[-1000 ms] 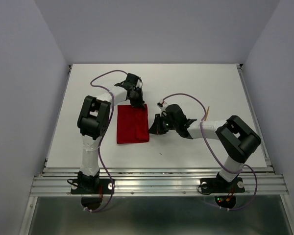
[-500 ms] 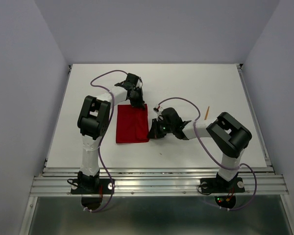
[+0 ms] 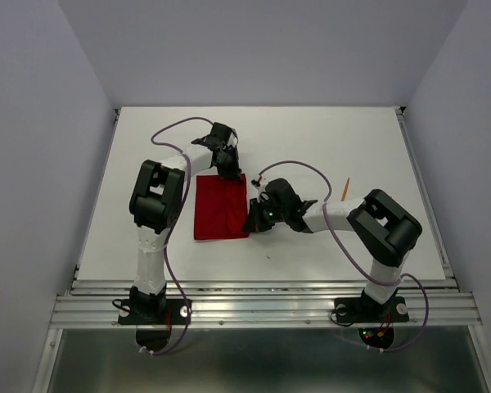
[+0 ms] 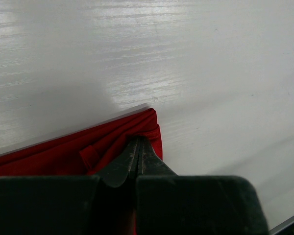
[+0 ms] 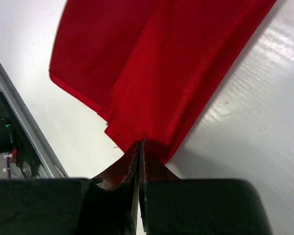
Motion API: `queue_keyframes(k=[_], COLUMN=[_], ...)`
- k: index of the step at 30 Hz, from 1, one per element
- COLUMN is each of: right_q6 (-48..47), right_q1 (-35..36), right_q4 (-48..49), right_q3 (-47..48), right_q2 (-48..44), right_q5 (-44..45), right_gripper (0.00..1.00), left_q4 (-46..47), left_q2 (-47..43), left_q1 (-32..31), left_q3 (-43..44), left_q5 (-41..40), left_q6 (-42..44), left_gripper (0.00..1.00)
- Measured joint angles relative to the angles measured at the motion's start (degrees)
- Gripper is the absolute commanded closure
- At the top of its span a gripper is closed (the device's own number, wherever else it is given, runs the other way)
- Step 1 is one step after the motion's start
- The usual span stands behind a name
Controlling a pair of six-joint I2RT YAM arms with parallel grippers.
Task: Fold the napkin into a case and place the utensils inside
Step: Smooth out the 2/3-rectangle-folded napkin at the center of the board.
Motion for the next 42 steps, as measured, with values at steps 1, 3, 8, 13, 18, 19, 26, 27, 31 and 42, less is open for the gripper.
queue_keyframes(k=[1, 3, 8, 13, 18, 19, 26, 27, 31, 42], right_q6=[0.02, 0.02, 0.46, 0.48, 0.68, 0.76, 0.94, 0.94, 0.87, 0.66], right_q1=[0.13, 0.39, 0.44, 0.44, 0.44, 0.46, 0.55, 0.55, 0.55, 0.55], right_q4=[0.09, 0.70, 4.59, 6.47, 7.54, 8.09, 10.71, 10.86, 10.69, 7.80], right_q3=[0.00, 0.00, 0.17, 0.00, -0.66, -1.03, -3.78, -4.26, -5.81, -6.99], right_q2=[0.72, 2.91, 5.44, 6.14, 6.12, 6.08, 4.72, 4.33, 2.86, 0.42], right_q5=[-0.28, -0.94, -2.45, -2.54, -2.19, -2.05, -0.44, -0.15, 0.63, 2.01], right_gripper=[0.96, 0.97, 0.97, 0.98, 0.99, 0.99, 0.99, 0.99, 0.99, 0.99], left_q4=[0.00, 0.00, 0.00, -0.02, -0.13, -0.24, -2.82, -3.28, -4.72, -5.60], left_q2=[0.00, 0.00, 0.00, 0.00, 0.00, 0.00, -0.55, -0.63, -0.76, -3.82], left_q1=[0.00, 0.00, 0.00, 0.00, 0.00, 0.00, -0.11, -0.09, 0.00, 0.00], left_q3=[0.00, 0.00, 0.00, 0.00, 0.00, 0.09, 1.31, 1.46, 2.45, 2.54], left_q5=[0.00, 0.00, 0.02, -0.04, -0.50, -0.72, -2.80, -3.17, -4.57, -6.23], left_q6=[0.00, 0.00, -0.02, -0.02, -0.20, -0.24, -0.24, -0.13, 0.33, 1.09], left_gripper=[1.00, 1.00, 1.00, 1.00, 0.78, 0.70, 0.56, 0.56, 0.50, 0.81])
